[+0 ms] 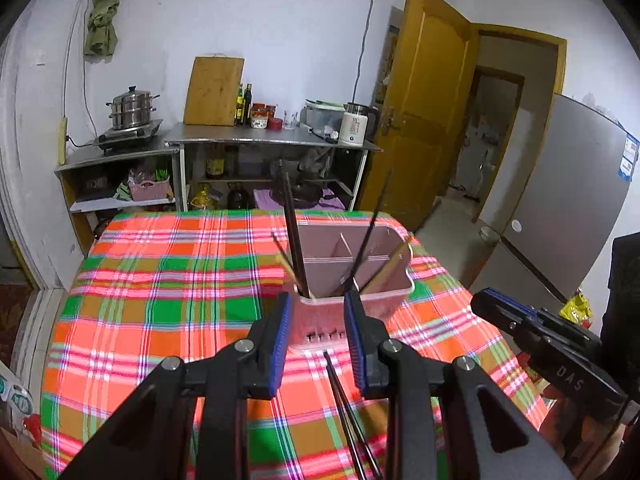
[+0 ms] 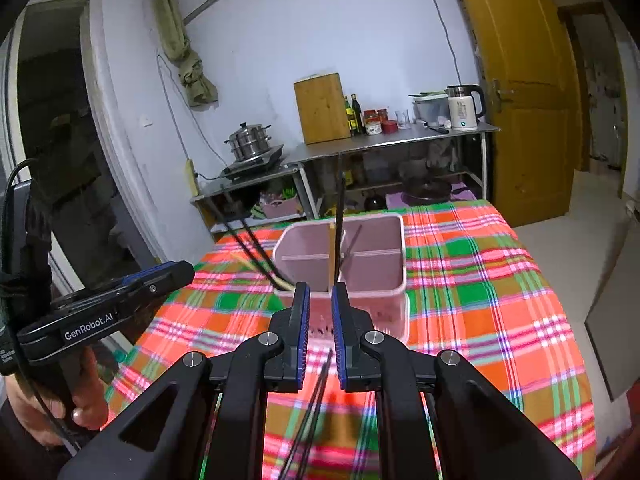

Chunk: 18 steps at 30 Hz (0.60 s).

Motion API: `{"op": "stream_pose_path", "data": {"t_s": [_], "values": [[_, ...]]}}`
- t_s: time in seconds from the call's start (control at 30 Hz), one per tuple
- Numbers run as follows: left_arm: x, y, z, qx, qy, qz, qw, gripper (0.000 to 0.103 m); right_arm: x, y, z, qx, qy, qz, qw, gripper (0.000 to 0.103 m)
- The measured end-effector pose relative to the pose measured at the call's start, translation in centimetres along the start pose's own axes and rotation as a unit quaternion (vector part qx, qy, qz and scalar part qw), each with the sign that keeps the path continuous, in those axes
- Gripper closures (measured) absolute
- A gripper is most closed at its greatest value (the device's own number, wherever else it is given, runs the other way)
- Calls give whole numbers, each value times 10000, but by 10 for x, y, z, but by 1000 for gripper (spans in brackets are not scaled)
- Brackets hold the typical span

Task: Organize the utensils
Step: 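Return to the pile and grasp black chopsticks with the left tool while the right tool grasps others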

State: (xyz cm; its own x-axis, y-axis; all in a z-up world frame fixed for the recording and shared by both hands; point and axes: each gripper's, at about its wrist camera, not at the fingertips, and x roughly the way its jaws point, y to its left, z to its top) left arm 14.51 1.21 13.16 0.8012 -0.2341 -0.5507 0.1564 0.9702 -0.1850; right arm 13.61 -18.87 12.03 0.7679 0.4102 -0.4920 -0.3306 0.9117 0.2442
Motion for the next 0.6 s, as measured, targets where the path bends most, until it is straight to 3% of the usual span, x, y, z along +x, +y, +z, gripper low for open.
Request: {"op": "stream_pose_path", "data": {"t_s": [0.6], "values": [[6,-6,-93,-82,658,-81,9978,75,-18,-23,-79,301,513,-91,9982,92]]}}
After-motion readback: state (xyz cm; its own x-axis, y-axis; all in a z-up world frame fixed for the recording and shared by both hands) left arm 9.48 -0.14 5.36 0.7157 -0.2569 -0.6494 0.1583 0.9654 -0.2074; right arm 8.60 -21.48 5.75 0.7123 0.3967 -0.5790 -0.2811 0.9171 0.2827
